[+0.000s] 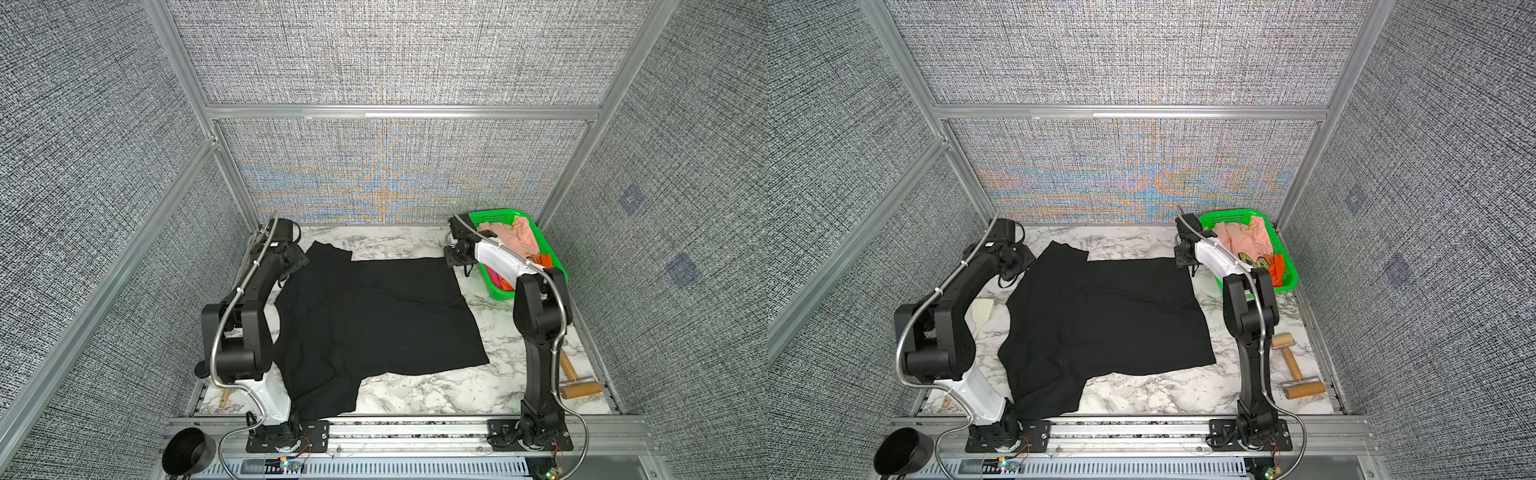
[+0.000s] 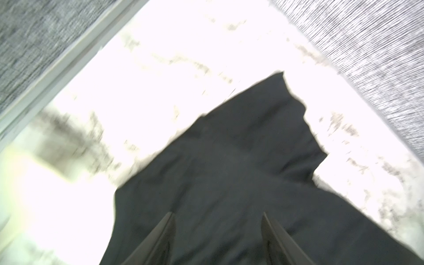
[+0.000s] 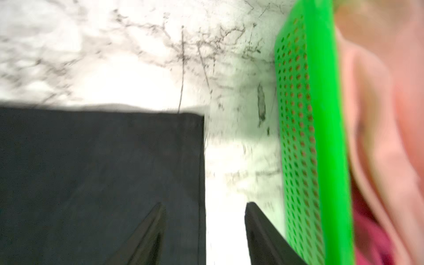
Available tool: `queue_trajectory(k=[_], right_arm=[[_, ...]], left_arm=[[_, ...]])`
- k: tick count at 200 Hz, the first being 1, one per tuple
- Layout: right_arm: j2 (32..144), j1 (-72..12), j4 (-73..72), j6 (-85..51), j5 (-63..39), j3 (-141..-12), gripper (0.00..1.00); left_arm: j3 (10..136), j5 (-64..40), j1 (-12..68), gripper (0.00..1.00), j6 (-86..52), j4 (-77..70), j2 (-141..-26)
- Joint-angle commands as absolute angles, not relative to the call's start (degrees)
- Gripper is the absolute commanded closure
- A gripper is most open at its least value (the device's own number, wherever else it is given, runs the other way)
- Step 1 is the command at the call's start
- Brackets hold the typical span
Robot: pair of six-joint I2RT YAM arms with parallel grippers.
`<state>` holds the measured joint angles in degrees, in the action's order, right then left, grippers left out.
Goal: Fold and stack t-shirts
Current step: Flatten out the T-shirt at the center of the table.
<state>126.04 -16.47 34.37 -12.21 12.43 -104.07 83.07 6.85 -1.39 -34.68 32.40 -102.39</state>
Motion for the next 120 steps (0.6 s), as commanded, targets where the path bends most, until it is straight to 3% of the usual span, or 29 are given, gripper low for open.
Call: queue_trajectory(k=[1,85,120], right_arm=[[131.6,-15.5,34.5,-13.8,11.9,-112.0,0.36],[144.6,-14.8,43.9,-15.9,2.7,-130.4,0.36],[146.2,-14.9,45.9,-18.2,5.7,-130.4,0.37]], left_arm=[[88.3,5.6,-1.5,0.34,-33.3,33.5,-106.4],[98.1,9.5,-1.7,0.26,-33.0,39.0,-116.7],[98.9,10.6,-1.8,0.25,-32.4,39.2,-117.2]])
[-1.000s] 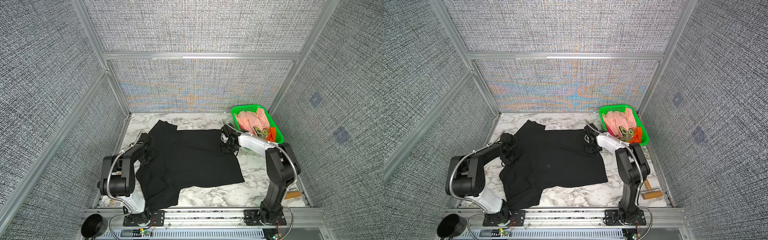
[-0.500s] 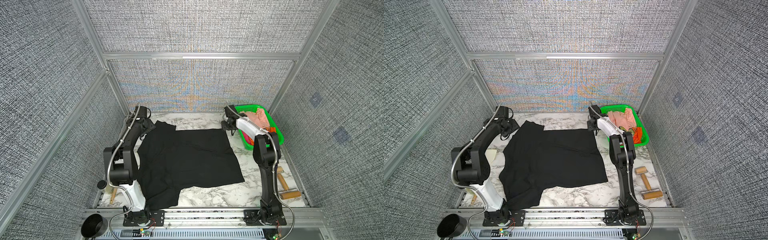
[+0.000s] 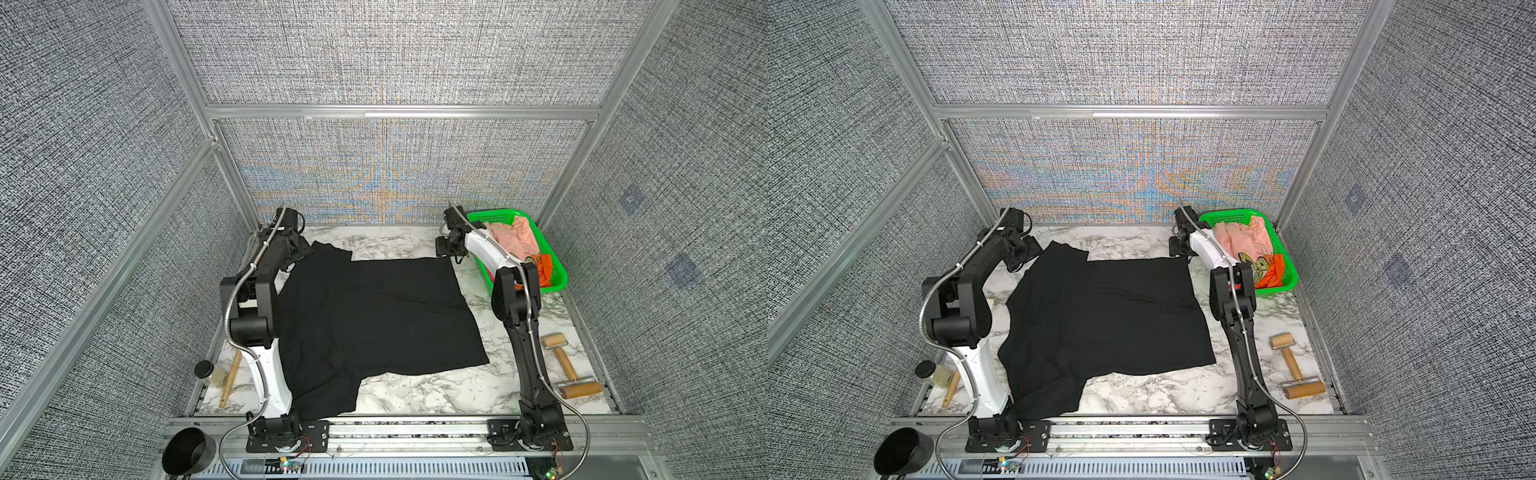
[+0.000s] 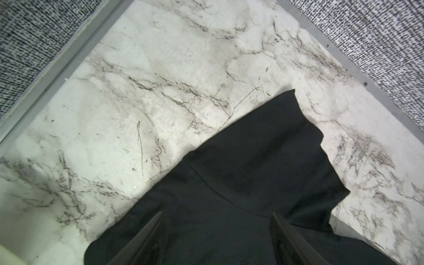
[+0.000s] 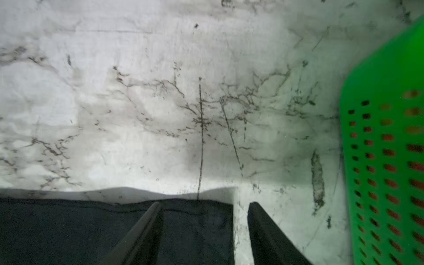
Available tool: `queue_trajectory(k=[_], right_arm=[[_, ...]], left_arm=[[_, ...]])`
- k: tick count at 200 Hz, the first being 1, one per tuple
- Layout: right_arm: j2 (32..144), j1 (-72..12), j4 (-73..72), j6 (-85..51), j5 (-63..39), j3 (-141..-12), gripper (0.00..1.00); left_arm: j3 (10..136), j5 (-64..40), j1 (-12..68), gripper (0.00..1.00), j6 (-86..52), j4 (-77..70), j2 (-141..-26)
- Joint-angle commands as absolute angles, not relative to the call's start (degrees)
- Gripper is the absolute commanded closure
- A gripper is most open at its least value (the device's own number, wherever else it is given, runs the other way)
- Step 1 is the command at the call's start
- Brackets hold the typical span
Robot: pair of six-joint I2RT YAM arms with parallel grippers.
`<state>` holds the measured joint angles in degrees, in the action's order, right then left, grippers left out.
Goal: Fold and stack t-shirts
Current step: Flatten out the T-shirt at the center of the table.
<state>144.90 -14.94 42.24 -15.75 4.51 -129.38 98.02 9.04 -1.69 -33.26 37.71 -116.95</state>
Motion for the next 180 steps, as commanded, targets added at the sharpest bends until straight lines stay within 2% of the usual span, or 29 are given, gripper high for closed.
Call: queue_trajectory(k=[1,63,123,153,180], right_arm=[[146.2,-14.9,45.9,-18.2,5.8,-130.5,0.37],[149.6,-14.3,47.6,-17.9,3.5,-132.2,0.43],[151.1,-12.6,47.1,-16.7,2.4,-136.8,0.78],[151.2,-11.0,44.8,-17.7,1.7,-138.2,1.0],[151.2,-10.8,43.2,-17.2,0.0,-139.9,1.0]], left_arm=[[98.9,10.6,-1.8,0.25,-32.3,39.2,-117.2],[101.0,11.5,-2.4,0.26,-30.5,40.3,-118.4],[110.3,12.0,-3.5,0.25,-26.3,45.6,-127.5],[119.7,15.5,-3.7,0.27,-22.4,51.6,-135.5],[126.7,14.8,-3.7,0.28,-17.0,52.4,-140.3]])
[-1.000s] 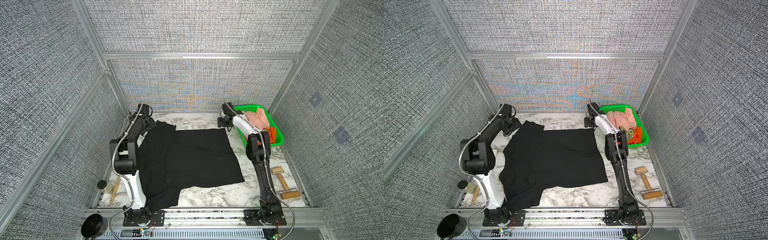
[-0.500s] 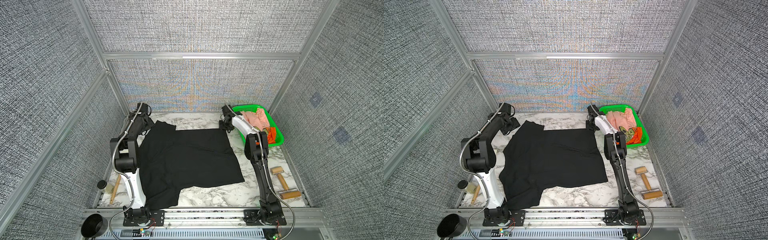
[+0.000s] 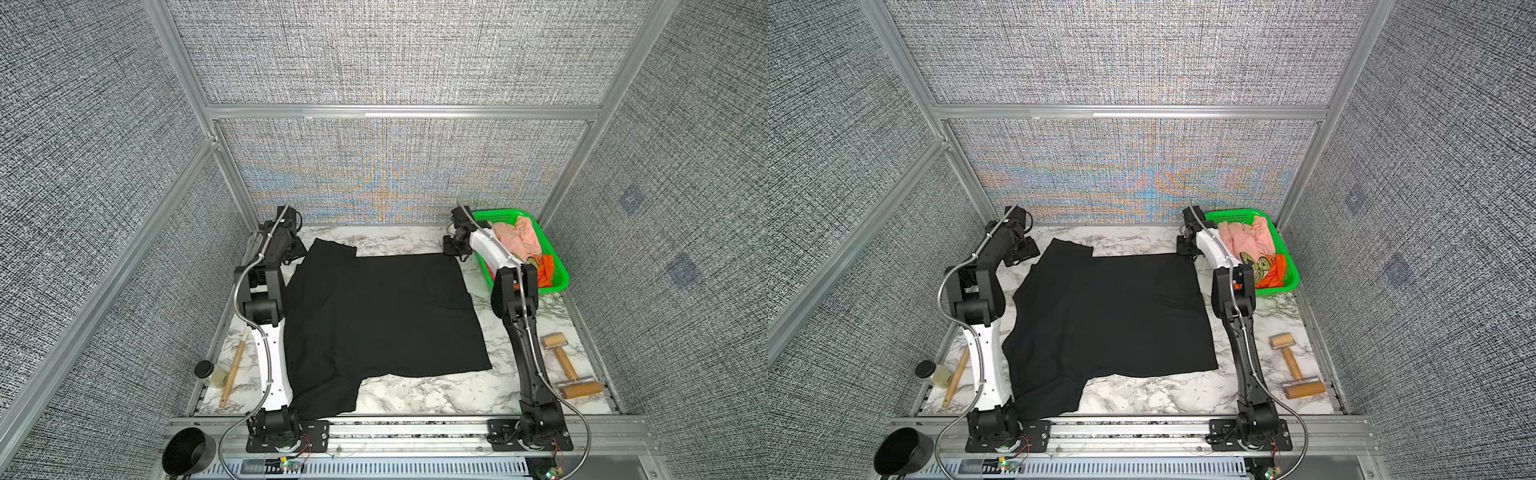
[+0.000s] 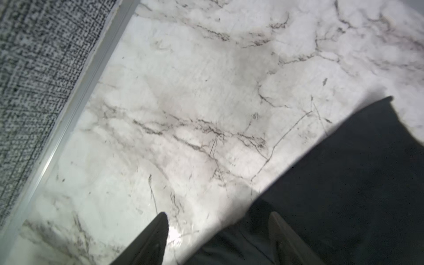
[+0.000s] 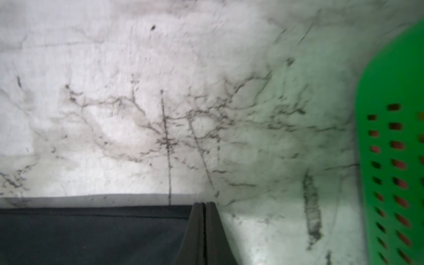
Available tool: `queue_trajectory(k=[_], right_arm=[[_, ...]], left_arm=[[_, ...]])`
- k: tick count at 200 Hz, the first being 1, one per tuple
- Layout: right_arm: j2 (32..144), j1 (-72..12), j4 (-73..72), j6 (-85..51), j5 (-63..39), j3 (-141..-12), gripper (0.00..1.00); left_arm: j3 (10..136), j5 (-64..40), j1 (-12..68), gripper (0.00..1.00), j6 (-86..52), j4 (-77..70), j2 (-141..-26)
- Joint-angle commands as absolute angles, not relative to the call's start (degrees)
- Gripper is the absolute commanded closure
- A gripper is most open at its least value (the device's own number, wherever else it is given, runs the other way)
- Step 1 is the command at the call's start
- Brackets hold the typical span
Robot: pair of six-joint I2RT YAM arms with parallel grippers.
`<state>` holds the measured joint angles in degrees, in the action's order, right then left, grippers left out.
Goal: Fold and stack t-shirts
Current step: Fold the T-shirt at the center of the table.
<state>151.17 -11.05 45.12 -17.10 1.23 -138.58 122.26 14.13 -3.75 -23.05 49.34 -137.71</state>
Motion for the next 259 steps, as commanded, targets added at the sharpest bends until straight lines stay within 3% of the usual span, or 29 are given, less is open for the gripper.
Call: queue_trajectory(k=[1,51,79,141,181,225,244,259], right_arm=[[151.2,-10.8,43.2,-17.2,-0.1,-139.9,1.0],[150.9,-11.1,44.0,-15.9,-1.3,-138.4,1.0],[150.6,-11.3,43.8,-15.6,-1.4,-138.4,1.0],[150.2,-12.0,43.1,-16.4,-1.2,-138.0,1.0],[150.0,-12.0,43.2,-16.0,-1.0,-138.1,1.0],[148.3,-12.2,42.7,-16.0,-0.6,-135.2,1.0],[147.9,-12.1,42.6,-15.7,-0.3,-134.6,1.0],[147.7,-12.2,42.5,-15.2,-0.2,-134.6,1.0]], left_arm=[[126.9,14.6,-3.7,0.28,-16.7,52.3,-140.4],[128.5,7.5,-3.7,0.29,-9.9,47.1,-142.4],[127.1,-4.3,-3.5,0.3,-3.2,42.1,-142.5],[125.4,-7.6,-3.0,0.36,-5.7,43.3,-142.6],[128.4,-3.7,-1.4,0.38,-4.3,43.3,-145.6],[132.4,4.3,1.6,0.47,-3.9,43.9,-150.0],[131.3,6.2,2.7,0.53,-3.7,43.0,-151.2],[130.9,7.3,2.8,0.66,-3.5,41.8,-151.7]])
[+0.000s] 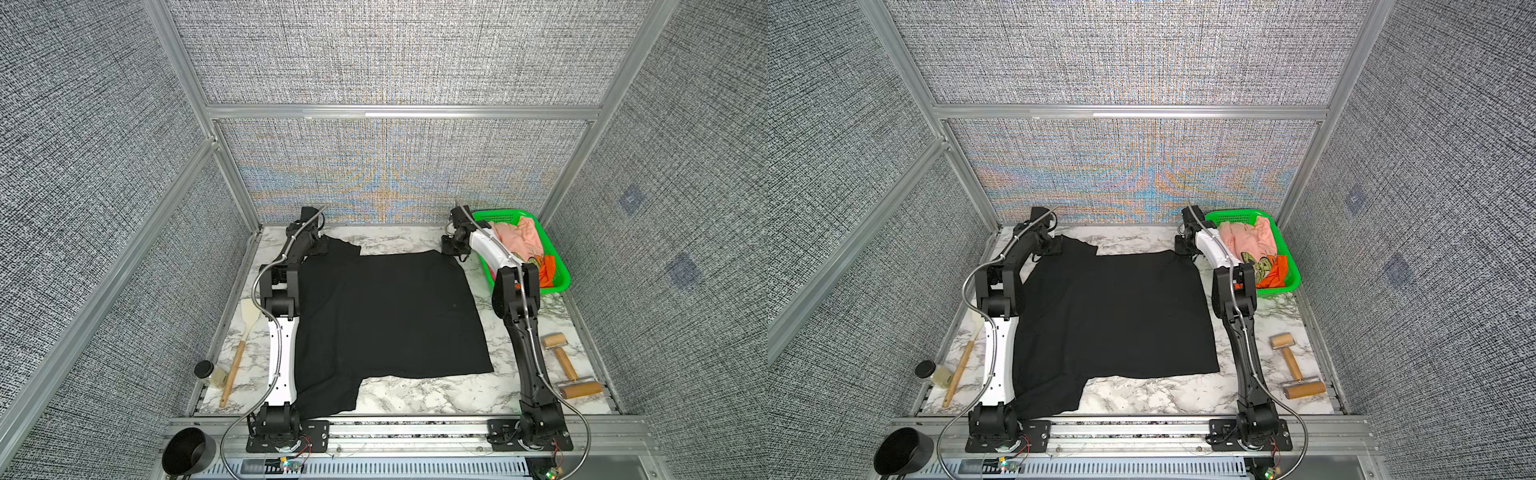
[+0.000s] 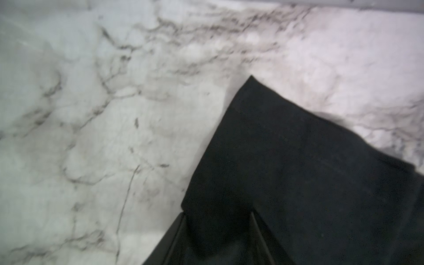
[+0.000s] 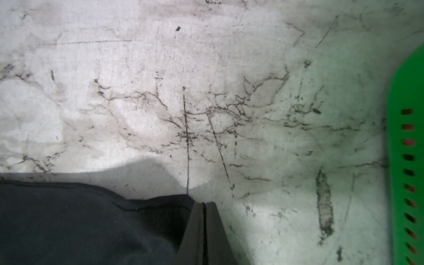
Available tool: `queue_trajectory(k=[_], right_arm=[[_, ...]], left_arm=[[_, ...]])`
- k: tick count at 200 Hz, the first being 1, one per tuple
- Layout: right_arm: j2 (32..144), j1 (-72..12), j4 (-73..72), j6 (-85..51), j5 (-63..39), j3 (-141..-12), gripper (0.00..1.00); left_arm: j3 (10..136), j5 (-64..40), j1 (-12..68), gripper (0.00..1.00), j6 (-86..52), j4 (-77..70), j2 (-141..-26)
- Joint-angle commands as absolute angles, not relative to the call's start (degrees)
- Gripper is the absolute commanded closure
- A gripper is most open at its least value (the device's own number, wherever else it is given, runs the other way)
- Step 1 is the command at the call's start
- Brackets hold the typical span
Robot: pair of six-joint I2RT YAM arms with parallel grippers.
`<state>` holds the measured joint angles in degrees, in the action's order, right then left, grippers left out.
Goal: Fold and stack t-shirts
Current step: Fold the T-shirt at the center of the table.
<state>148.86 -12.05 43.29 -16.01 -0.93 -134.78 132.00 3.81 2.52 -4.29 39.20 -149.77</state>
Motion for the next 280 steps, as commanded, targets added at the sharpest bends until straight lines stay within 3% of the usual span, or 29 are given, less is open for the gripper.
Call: queue_trajectory(k=[1,17,33,105,171,280], right_arm=[[147.7,-12.2,42.5,-15.2,-0.2,-134.6,1.0],[147.6,-12.2,42.6,-15.0,0.0,-134.7,1.0],[147.3,-12.2,42.3,-14.9,0.2,-134.6,1.0],[141.8,-12.0,35.6,-10.2,2.3,-130.9,1.0],[135.5,-11.9,30.2,-2.8,3.3,-124.1,1.0],[122.8,-12.2,9.3,8.1,6.1,-97.8,1.0]], left_arm=[[131.0,7.5,2.8,0.67,-3.4,41.8,-151.7],[130.7,13.6,2.7,0.86,-7.7,40.6,-151.1],[130.5,13.2,1.9,1.0,-8.0,39.0,-150.1],[125.3,9.5,0.9,1.0,-5.1,26.5,-138.5],[122.5,8.2,1.0,1.0,-5.8,32.4,-133.0],[90.9,8.4,2.3,1.0,-4.4,20.2,-114.3]])
